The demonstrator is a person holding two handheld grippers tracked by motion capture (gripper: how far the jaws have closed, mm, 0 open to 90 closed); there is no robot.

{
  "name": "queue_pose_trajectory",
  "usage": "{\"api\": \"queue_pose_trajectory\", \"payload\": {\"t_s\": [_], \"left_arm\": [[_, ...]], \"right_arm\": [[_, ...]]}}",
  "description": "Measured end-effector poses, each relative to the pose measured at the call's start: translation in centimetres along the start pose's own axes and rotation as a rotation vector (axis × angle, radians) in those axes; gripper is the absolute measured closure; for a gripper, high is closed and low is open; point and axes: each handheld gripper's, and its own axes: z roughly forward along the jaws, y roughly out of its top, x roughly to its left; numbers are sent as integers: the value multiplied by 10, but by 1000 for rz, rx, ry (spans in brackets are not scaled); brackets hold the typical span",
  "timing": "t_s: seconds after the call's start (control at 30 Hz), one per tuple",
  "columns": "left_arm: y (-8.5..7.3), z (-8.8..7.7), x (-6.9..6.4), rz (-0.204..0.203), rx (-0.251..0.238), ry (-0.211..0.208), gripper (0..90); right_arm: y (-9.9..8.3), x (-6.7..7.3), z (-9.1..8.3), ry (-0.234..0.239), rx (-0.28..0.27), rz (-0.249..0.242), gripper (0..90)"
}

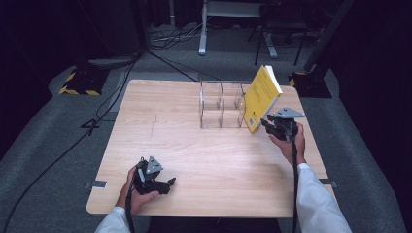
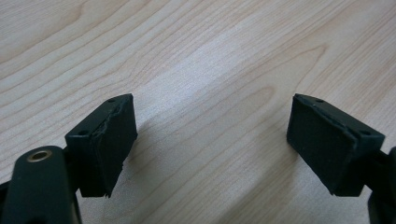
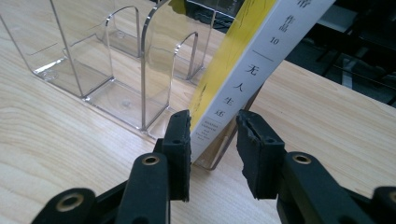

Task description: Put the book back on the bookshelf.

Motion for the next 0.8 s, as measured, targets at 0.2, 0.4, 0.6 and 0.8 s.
{"api": "queue_pose_trajectory", "payload": {"t_s": [0.2,0.4,0.6,0.8], "left_arm": [[0,0,0,0,0,0,166],[0,0,0,0,0,0,166],[0,0,0,0,0,0,167],[0,0,0,0,0,0,166]], "right_arm": [[4,4,-10,50,20,-43,633],[7,9,-17,104,44,-64,571],[5,11,-23,132,69,-90,512],[1,15,-32,158,106,-133,471]]}}
